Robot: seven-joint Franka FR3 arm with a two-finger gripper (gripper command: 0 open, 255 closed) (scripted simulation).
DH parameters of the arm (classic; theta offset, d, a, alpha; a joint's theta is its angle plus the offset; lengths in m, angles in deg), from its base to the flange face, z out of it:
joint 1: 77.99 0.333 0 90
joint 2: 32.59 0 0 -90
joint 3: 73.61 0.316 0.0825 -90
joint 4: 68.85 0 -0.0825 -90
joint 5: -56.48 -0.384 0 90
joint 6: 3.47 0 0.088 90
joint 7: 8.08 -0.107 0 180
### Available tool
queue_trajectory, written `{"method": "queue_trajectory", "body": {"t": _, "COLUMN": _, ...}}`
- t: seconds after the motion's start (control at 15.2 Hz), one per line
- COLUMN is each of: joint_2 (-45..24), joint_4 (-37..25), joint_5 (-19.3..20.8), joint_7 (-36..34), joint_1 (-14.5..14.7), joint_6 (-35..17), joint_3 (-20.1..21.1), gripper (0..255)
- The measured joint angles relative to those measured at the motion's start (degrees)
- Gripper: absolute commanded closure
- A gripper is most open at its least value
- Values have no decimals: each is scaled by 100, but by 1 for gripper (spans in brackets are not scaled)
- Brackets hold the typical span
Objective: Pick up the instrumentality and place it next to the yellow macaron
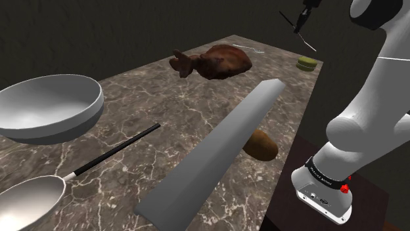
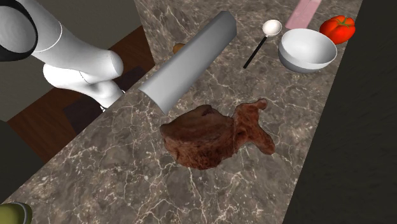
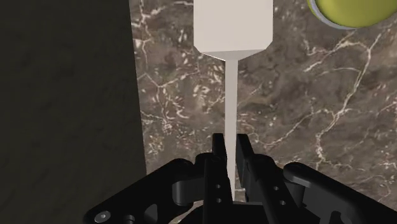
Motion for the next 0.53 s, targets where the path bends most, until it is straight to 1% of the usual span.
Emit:
{"method": "queue_trajectory", "body": {"t": 0.07, "joint_2": -114, "joint_4": -90, "joint_5": -47, "joint_7": 80, "joint_1": -70, "joint_6": -10, "joint_3": -17, "gripper": 255}}
{"method": "queue_trajectory", "body": {"t": 0.2, "joint_2": -187, "joint_4": -71, "joint_5": -76, "joint_7": 136, "joint_1": -109, "joint_6": -93, "joint_3": -24, "gripper": 255}}
{"method": "queue_trajectory", "body": {"t": 0.53, "joint_2": -84, "joint_4": 443, "joint_5": -44, "joint_7": 176, "joint_1": -64, "joint_6": -506, "joint_3": -24, "gripper": 255}}
